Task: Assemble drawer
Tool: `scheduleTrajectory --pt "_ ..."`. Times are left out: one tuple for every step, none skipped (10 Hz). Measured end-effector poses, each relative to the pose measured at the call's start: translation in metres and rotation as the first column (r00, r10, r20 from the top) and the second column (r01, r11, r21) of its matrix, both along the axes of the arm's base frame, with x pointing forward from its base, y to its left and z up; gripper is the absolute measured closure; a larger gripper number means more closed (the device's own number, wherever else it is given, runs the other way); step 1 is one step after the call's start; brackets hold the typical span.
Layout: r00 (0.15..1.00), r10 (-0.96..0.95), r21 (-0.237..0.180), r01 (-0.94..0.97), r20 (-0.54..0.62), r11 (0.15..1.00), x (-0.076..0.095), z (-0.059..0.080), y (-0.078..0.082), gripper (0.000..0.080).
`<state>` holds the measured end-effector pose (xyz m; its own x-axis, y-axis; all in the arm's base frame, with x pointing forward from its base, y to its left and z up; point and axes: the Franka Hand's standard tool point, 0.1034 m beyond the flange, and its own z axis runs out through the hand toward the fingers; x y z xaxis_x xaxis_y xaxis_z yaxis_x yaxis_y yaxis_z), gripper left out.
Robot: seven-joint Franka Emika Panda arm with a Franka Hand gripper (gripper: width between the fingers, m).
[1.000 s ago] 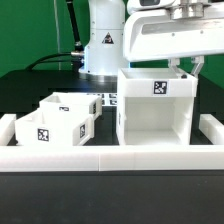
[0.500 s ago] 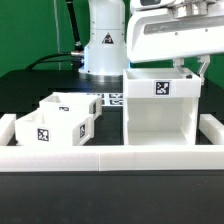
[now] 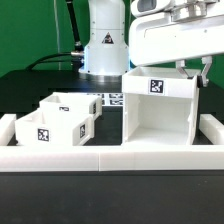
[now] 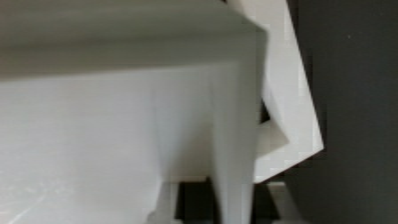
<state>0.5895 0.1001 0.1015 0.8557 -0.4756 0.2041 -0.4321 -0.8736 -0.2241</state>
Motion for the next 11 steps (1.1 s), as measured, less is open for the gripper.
scheduleTrajectory --pt "0.996 -0.093 0.027 0.093 0.006 0.995 0.004 0.003 -0.004 0.075" --pt "0.987 -0.158 0.044 0.158 0.014 0.987 0.007 0.005 -0.009 0.0748" --pt "0.978 -0.204 0.064 0.202 0.032 0.977 0.011 0.007 -0.014 0.0748" --pt "0.971 -0.237 0.082 0.234 0.03 0.969 0.012 0.01 -0.012 0.0748" --pt "0.955 -0.294 0.11 0.29 0.025 0.951 0.013 0.012 -0.011 0.0748" --pt "0.944 -0.328 0.128 0.323 0.023 0.938 0.015 0.013 -0.011 0.0748" --pt "0.933 -0.36 0.143 0.353 0.022 0.925 0.016 0.014 -0.013 0.0748" --pt "0.896 -0.444 0.18 0.437 0.0 0.882 0.018 0.015 -0.02 0.0748" --pt "0.865 -0.5 0.205 0.495 -0.03 0.844 0.02 0.015 -0.021 0.0748" --pt "0.822 -0.567 0.233 0.563 -0.056 0.793 0.021 0.016 -0.021 0.0747" --pt "0.781 -0.62 0.255 0.616 -0.075 0.745 0.023 0.016 -0.024 0.0747"
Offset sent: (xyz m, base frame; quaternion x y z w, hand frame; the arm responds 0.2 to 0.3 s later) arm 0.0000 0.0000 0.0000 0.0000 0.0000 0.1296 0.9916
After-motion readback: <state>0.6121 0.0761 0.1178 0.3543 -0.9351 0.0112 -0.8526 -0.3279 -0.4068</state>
